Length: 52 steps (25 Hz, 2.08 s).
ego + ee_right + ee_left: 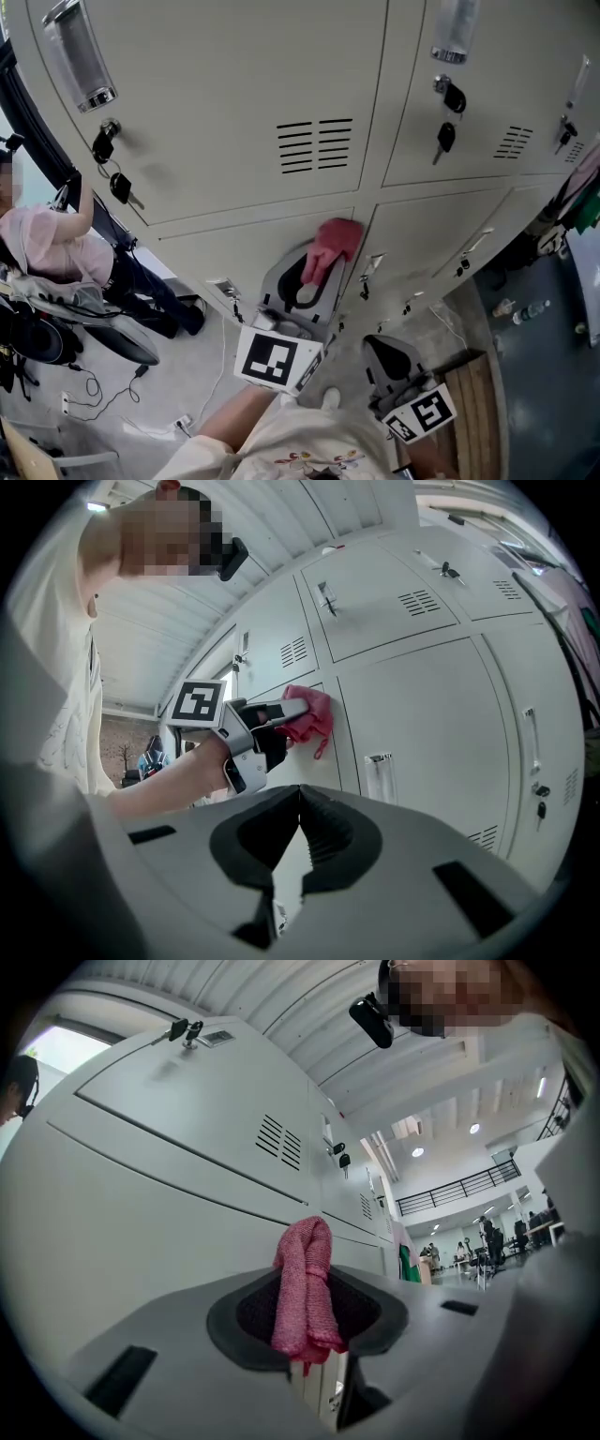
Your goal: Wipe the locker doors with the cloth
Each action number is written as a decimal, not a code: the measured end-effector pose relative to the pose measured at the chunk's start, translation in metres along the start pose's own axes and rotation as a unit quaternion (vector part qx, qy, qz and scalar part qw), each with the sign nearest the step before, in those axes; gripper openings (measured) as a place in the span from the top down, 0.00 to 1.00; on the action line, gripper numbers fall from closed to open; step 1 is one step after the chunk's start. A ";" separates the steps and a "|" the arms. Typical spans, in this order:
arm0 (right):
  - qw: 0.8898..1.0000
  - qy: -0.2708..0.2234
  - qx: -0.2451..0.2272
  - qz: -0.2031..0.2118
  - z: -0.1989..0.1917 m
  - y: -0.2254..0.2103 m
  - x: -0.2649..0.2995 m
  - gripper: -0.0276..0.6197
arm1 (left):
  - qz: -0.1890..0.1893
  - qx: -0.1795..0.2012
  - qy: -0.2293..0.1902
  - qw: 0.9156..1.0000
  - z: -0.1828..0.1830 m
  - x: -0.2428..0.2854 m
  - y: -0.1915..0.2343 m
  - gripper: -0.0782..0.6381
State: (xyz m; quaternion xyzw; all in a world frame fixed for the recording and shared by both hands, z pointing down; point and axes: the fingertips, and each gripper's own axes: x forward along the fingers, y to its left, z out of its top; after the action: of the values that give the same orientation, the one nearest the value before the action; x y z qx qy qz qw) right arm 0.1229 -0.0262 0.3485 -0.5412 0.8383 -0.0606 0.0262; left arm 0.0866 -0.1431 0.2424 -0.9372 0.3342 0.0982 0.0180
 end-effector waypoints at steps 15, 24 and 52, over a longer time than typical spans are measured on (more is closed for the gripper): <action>0.999 0.011 0.000 0.052 -0.005 0.018 0.023 0.95 | 0.067 -0.006 0.018 0.998 -0.009 -0.069 0.034 0.73; 0.990 0.020 0.005 0.141 -0.017 0.072 0.061 0.95 | 0.195 0.008 0.042 0.980 -0.015 -0.146 0.098 0.73; 0.989 0.012 0.025 0.146 -0.016 0.078 0.057 0.95 | 0.244 0.006 0.054 0.968 -0.034 -0.144 0.126 0.73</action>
State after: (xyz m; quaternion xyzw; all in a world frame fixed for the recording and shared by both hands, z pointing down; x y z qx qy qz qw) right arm 0.0274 -0.0450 0.3557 -0.4111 0.9070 -0.0834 0.0384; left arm -0.0960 -0.1551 0.3078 -0.8314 0.5535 0.0464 -0.0192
